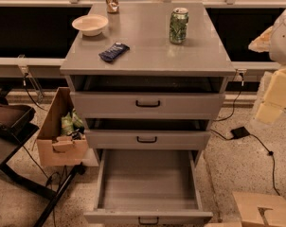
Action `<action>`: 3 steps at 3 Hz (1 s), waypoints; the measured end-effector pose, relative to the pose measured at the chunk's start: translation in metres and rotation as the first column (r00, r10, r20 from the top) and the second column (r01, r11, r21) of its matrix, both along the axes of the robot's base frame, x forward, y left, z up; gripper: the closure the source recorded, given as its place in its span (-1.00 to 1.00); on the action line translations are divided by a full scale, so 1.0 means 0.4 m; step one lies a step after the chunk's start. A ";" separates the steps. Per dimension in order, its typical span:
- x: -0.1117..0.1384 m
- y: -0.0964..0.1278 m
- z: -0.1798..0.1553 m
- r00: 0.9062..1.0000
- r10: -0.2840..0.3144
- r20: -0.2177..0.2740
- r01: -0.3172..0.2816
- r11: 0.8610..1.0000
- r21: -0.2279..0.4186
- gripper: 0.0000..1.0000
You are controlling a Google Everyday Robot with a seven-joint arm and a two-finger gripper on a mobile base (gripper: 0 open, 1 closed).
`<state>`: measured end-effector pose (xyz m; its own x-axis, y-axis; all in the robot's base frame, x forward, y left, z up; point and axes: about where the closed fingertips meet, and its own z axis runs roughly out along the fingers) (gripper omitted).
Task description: Place green can into bottom drawer
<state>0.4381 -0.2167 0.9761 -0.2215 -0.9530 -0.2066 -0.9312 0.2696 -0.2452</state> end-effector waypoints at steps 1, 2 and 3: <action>0.000 0.000 0.000 1.000 0.000 0.000 0.000 1.000 0.000 -1.00; 0.046 0.019 -0.028 1.000 0.000 0.025 -0.001 0.997 0.075 -1.00; 0.152 0.046 -0.092 0.997 -0.026 0.067 0.008 0.963 0.268 -1.00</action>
Offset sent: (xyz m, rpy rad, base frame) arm 0.0581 0.0215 -0.0379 0.2374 -0.0614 0.0017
